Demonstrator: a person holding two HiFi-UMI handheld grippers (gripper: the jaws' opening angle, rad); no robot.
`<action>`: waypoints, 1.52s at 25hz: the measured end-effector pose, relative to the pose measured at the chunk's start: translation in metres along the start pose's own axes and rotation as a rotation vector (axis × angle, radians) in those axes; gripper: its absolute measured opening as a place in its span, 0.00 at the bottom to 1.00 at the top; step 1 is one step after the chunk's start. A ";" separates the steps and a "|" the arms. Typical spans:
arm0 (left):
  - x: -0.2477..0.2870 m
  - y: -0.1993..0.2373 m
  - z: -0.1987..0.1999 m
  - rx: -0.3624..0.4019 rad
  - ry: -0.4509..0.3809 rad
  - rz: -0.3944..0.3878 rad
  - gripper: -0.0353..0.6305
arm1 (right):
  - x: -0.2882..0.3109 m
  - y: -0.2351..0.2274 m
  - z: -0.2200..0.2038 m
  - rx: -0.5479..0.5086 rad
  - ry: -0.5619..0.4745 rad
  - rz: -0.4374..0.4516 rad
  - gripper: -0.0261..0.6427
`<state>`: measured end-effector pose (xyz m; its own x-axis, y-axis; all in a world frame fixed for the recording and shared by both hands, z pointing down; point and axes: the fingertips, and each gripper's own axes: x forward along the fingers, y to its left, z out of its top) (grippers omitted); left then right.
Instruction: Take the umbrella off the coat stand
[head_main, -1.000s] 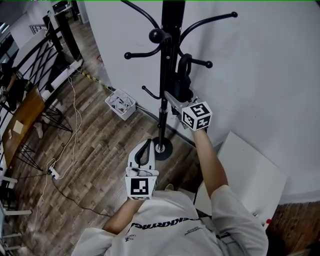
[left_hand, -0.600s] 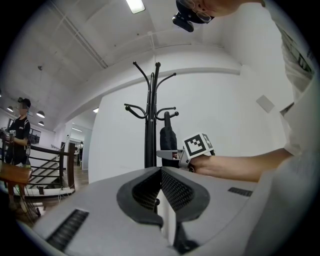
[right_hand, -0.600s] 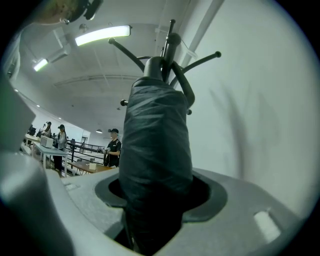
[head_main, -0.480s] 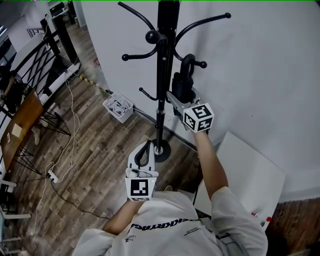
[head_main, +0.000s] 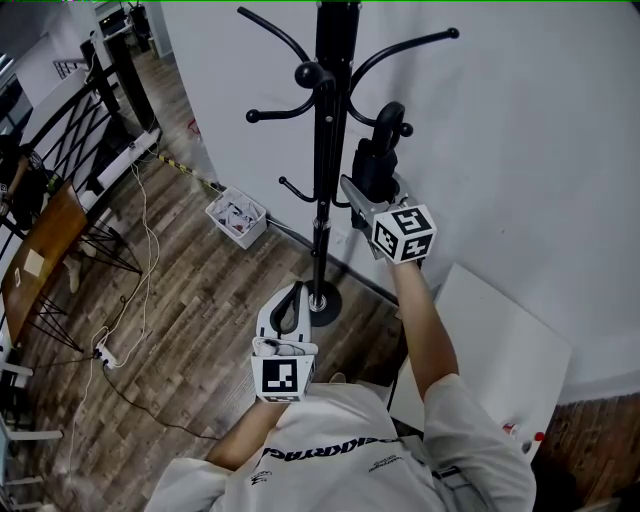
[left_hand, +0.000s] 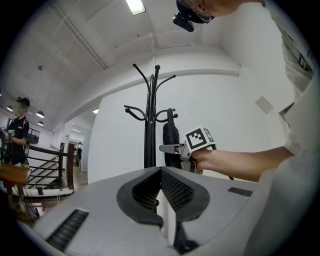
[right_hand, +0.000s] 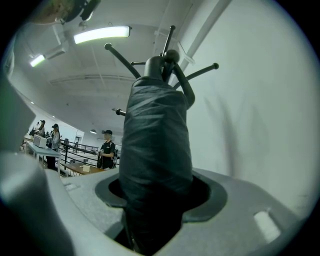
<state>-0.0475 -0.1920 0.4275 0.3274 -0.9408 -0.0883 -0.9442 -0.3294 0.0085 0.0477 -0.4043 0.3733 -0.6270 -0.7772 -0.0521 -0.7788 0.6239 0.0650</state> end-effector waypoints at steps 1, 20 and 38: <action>0.000 0.000 0.001 -0.002 -0.002 0.000 0.05 | -0.002 -0.001 0.002 0.000 -0.003 -0.003 0.45; -0.002 -0.006 0.004 -0.021 -0.010 -0.042 0.05 | -0.043 0.008 0.020 -0.009 -0.017 -0.076 0.45; -0.008 -0.006 0.013 -0.053 -0.011 -0.063 0.05 | -0.105 0.044 0.025 0.073 -0.069 -0.193 0.45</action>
<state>-0.0449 -0.1820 0.4155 0.3856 -0.9170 -0.1016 -0.9182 -0.3922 0.0553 0.0793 -0.2932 0.3568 -0.4640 -0.8770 -0.1247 -0.8821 0.4703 -0.0253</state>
